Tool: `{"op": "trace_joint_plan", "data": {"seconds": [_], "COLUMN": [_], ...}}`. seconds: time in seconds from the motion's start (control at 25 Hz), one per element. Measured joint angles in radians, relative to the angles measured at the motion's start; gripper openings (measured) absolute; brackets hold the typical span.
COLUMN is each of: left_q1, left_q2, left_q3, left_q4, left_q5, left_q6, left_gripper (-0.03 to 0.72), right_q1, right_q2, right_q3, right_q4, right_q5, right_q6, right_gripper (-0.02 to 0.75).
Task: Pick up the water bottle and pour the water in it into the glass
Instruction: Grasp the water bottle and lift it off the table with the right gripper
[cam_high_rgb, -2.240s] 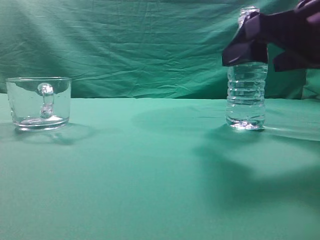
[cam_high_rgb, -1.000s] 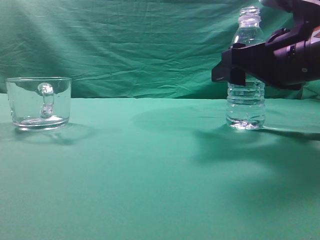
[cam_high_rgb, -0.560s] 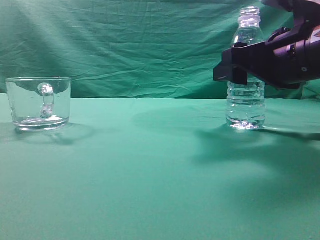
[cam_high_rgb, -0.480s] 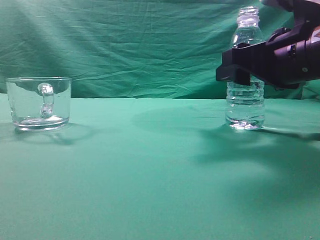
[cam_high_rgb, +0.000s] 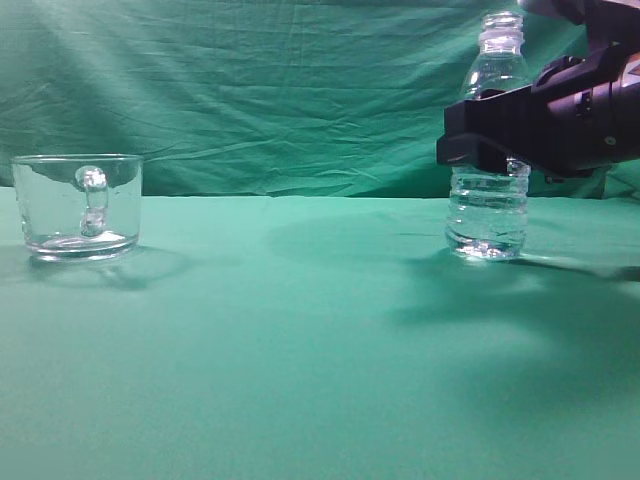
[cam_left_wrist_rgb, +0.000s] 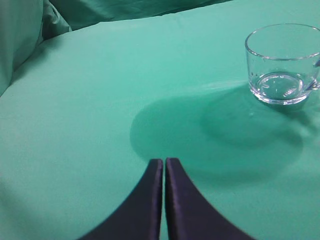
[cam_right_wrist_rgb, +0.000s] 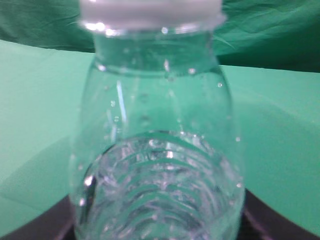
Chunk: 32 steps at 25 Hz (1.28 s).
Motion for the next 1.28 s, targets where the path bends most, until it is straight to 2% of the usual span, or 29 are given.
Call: {"op": "trace_joint_plan", "data": {"seconds": [0.04,0.08,0.12,0.16,0.2,0.68,1.12,1.28], "left_q1": [0.0,0.0,0.0,0.0,0.0,0.0,0.0,0.0], "left_q2": [0.0,0.0,0.0,0.0,0.0,0.0,0.0,0.0], "left_q3": [0.0,0.0,0.0,0.0,0.0,0.0,0.0,0.0], "left_q4": [0.0,0.0,0.0,0.0,0.0,0.0,0.0,0.0], "left_q5": [0.0,0.0,0.0,0.0,0.0,0.0,0.0,0.0], "left_q6": [0.0,0.0,0.0,0.0,0.0,0.0,0.0,0.0], "left_gripper": [0.0,0.0,0.0,0.0,0.0,0.0,0.0,0.0], "right_q1": [0.0,0.0,0.0,0.0,0.0,0.0,0.002,0.002], "right_q2": [0.0,0.0,0.0,0.0,0.001,-0.005,-0.193,-0.243], "right_q3": [0.0,0.0,0.0,0.0,0.0,0.0,-0.019,-0.109], "right_q4": [0.0,0.0,0.0,0.0,0.0,-0.038,-0.126,-0.244], "right_q5": [0.0,0.0,0.0,0.002,0.002,0.015,0.291,0.481], "right_q6": [0.0,-0.002,-0.001,-0.002,-0.003,-0.009,-0.09,-0.076], "right_gripper": [0.426,0.382,0.395,0.346,0.333,0.34,0.34,0.34]}}
